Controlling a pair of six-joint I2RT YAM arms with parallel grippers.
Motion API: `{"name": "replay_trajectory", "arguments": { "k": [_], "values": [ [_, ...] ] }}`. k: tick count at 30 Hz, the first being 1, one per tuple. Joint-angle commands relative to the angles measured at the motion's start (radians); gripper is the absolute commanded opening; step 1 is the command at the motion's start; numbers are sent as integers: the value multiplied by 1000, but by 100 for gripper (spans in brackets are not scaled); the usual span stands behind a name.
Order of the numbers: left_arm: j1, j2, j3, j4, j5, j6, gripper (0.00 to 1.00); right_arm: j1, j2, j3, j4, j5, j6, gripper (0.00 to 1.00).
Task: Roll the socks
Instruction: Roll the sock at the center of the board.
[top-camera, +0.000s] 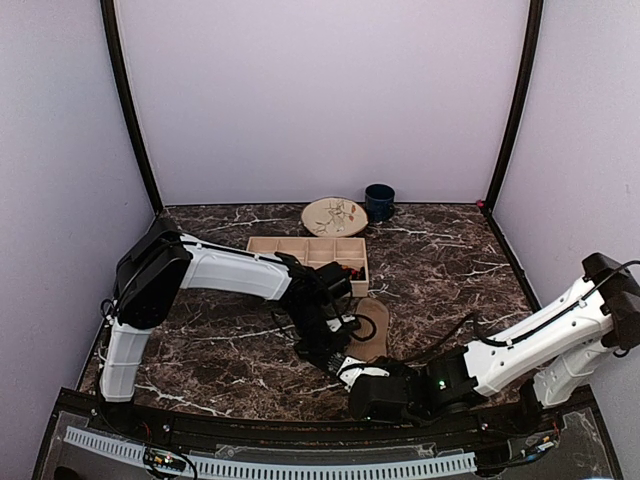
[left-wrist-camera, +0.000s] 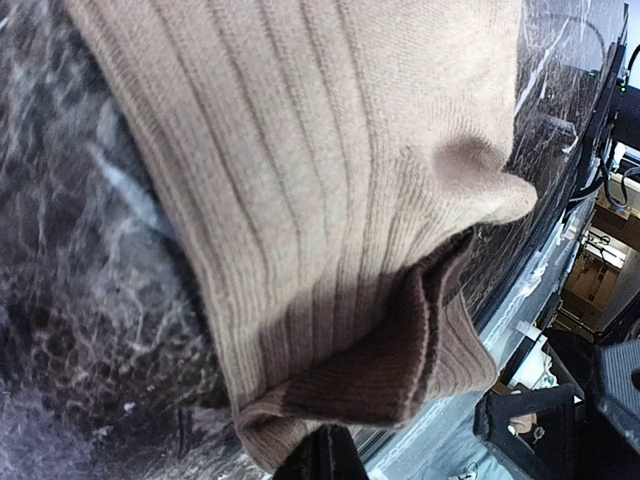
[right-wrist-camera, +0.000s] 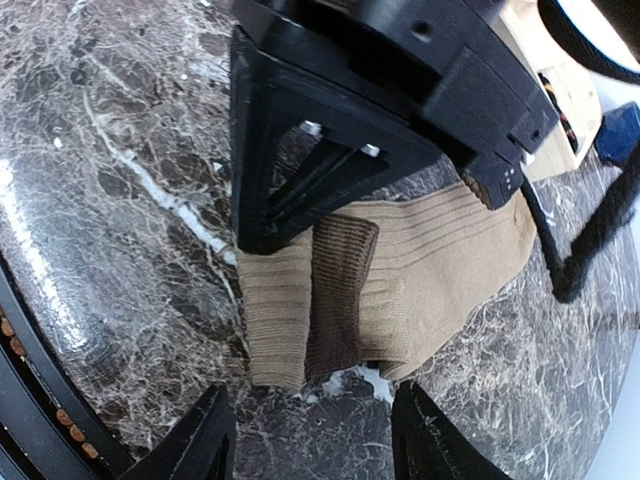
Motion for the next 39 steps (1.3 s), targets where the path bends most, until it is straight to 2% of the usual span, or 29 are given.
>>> {"name": "replay_trajectory", "arguments": {
  "k": [1, 14, 21, 39],
  "values": [
    [14, 21, 24, -83, -4, 30, 0, 12, 9, 27, 56, -8, -88, 53],
    [36, 30, 60, -121, 14, 64, 0, 6, 104, 58, 85, -67, -167, 61],
    [39, 33, 62, -141, 35, 93, 0, -34, 130, 53, 89, -65, -161, 62],
    [39, 47, 66, -159, 61, 111, 0, -87, 146, 49, 119, -69, -270, 64]
  ]
}}
